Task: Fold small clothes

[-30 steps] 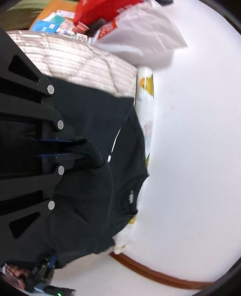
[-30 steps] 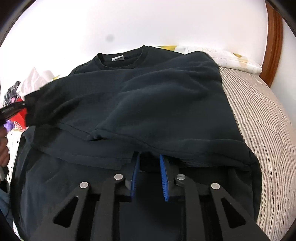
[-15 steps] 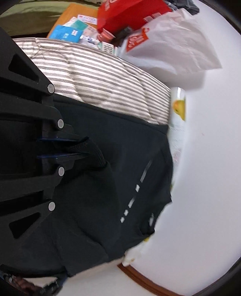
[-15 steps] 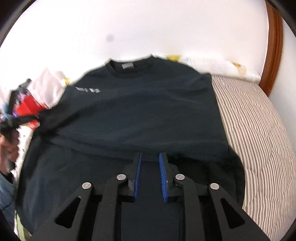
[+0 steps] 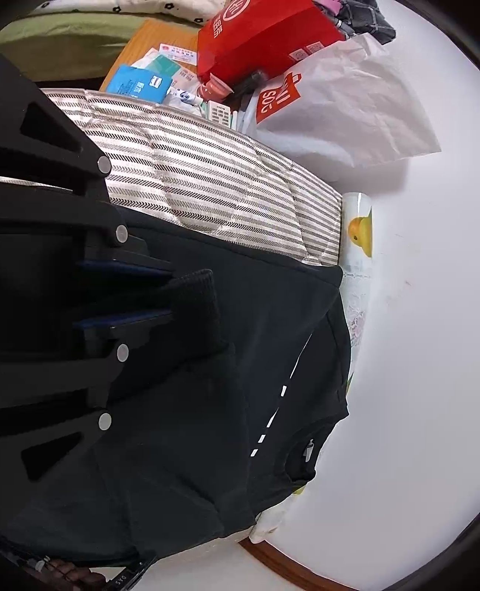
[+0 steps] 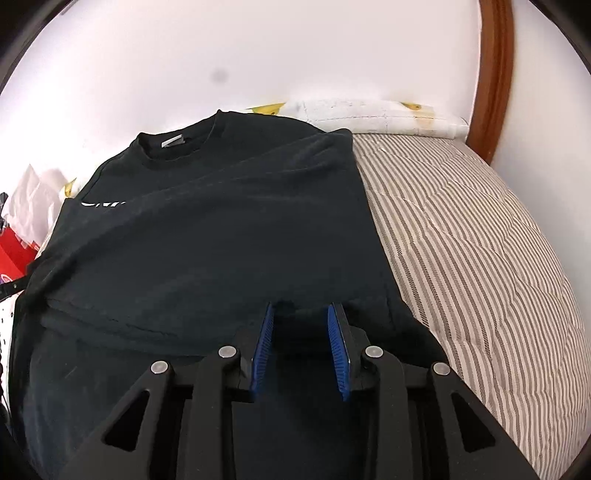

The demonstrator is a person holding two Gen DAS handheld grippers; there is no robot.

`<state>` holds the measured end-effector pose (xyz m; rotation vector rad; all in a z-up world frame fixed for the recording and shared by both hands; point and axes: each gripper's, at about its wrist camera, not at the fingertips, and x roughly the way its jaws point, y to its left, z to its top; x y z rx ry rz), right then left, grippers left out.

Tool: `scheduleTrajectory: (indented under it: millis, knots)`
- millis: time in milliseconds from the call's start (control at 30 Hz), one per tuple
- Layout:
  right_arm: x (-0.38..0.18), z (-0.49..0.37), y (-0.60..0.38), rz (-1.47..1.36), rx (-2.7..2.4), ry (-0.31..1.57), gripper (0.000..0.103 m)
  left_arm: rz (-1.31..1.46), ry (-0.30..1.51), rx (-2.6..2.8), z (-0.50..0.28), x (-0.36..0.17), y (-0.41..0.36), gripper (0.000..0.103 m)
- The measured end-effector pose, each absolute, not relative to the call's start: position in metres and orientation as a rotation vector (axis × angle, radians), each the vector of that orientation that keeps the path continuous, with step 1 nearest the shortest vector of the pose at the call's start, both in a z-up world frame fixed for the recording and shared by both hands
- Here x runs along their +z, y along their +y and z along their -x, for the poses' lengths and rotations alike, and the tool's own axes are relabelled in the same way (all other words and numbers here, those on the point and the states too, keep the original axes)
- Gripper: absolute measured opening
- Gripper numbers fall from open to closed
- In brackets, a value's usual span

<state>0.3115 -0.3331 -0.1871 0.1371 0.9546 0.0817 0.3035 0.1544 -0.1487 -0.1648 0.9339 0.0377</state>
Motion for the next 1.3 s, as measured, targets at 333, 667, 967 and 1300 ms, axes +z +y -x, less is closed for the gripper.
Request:
scheduleTrajectory:
  millis: [333,667,967,1300]
  knots:
    - [-0.173,-0.288,-0.334,-0.115,0.070,0.945,0.032,0.104,0.887,0.046,-0.279,-0.128,0.138,0.018]
    - [-0.145,-0.245,-0.352,-0.134,0.063,0.927,0.032,0.102,0.856,0.005,-0.233,-0.105,0.118,0.018]
    - [-0.137,-0.185,-0.385,-0.151,0.051,0.925,0.036,0.123,0.876,-0.016,-0.181,-0.104,0.112,0.044]
    - [-0.167,-0.124,-0.396,-0.145,0.054,0.964,0.050,0.186,0.888,0.007,-0.119,-0.129,0.133,0.059]
